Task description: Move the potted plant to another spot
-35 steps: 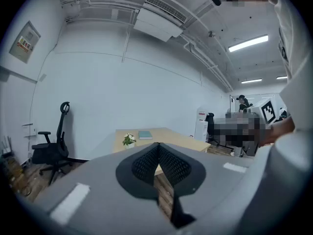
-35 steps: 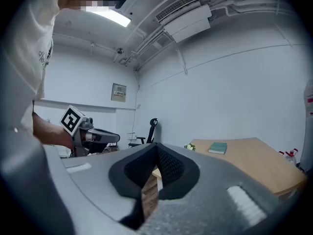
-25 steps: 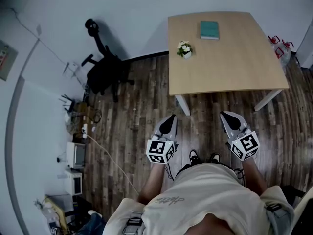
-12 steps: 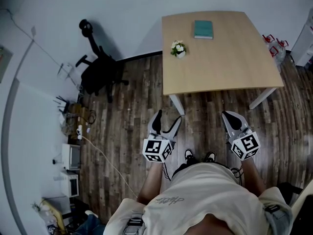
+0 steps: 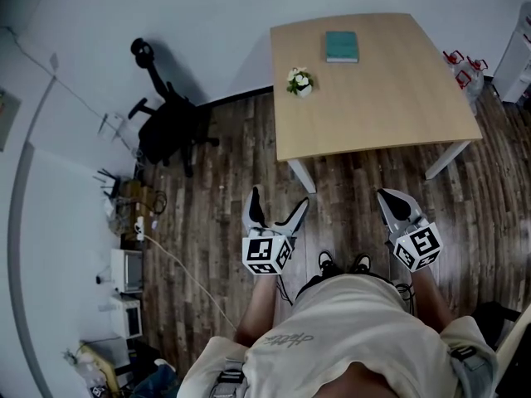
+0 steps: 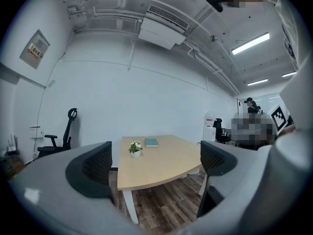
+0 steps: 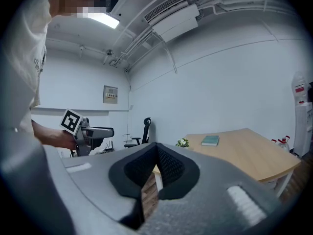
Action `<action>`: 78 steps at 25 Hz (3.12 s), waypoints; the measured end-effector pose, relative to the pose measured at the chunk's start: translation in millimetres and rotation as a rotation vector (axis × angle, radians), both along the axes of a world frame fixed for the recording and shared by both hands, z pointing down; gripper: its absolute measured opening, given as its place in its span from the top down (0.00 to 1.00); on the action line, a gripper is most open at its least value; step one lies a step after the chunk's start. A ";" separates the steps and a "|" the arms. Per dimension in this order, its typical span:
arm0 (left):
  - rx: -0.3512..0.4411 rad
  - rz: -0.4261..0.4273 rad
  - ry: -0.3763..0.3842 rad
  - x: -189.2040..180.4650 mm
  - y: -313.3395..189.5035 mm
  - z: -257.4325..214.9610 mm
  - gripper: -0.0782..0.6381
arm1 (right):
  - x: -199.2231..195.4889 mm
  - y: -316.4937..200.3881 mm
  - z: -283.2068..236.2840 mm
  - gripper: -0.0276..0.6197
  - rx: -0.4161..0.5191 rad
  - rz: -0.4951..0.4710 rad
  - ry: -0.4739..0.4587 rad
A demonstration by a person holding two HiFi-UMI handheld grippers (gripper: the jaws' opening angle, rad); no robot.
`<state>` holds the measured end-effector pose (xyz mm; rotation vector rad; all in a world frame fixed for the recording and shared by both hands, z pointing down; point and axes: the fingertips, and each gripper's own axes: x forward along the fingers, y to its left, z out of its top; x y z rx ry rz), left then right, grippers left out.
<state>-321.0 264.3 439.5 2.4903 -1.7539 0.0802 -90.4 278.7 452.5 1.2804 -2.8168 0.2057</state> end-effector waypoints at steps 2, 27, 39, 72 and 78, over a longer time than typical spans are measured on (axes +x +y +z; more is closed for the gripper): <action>-0.008 0.012 -0.005 1.8 -0.1 2.8 0.13 | 1.0 1.0 1.5 0.95 -0.003 0.005 0.000; -0.057 0.114 0.029 -20.6 -21.0 31.5 0.22 | -6.2 -24.9 -13.7 0.95 0.015 0.140 0.094; -0.073 0.188 0.077 -39.5 -51.0 40.2 0.22 | -31.4 -39.7 -29.9 0.95 0.022 0.197 0.053; -0.054 0.060 -0.037 22.0 -185.7 -2.4 0.27 | 19.0 -202.2 -25.5 0.95 0.039 0.001 0.011; -0.111 0.012 -0.039 25.9 -184.2 14.3 0.27 | 24.2 -217.1 -9.3 0.95 0.003 -0.045 -0.013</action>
